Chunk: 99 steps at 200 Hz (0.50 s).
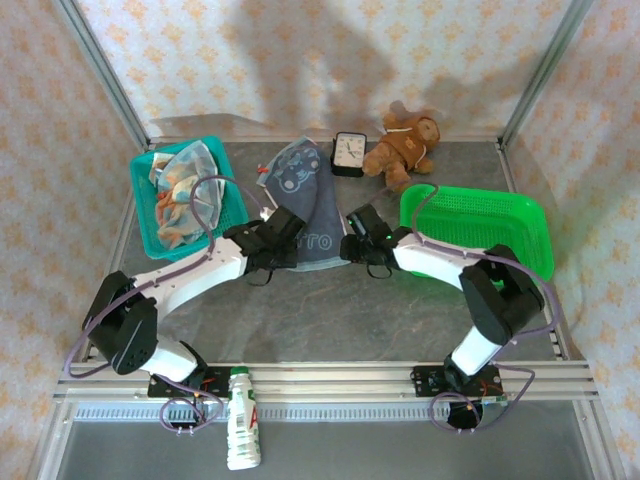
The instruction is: Fold and stack the towels
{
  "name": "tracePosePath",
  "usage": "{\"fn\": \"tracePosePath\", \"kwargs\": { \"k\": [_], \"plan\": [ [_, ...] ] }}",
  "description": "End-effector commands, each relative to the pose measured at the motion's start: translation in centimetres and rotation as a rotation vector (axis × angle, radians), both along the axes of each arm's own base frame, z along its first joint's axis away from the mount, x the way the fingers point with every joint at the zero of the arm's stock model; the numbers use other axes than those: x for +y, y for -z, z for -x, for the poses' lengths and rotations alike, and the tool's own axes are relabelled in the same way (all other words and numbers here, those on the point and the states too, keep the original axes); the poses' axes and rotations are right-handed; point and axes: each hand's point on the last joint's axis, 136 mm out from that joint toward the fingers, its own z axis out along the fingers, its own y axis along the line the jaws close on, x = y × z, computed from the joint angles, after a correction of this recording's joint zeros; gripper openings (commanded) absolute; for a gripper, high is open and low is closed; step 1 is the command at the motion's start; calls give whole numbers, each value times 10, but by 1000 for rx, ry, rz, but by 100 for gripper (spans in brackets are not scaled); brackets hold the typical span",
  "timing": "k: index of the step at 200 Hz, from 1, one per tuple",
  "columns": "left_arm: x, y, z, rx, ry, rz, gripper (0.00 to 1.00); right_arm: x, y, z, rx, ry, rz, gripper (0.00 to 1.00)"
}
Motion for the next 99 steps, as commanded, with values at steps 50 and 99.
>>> {"fn": "tracePosePath", "kwargs": {
  "k": [50,99],
  "plan": [
    [2,7,0,9,-54,43,0,10,21,-4,33,-15,25,43],
    [3,12,1,19,-64,47,0,16,35,3,40,-66,125,41]
  ]
}}
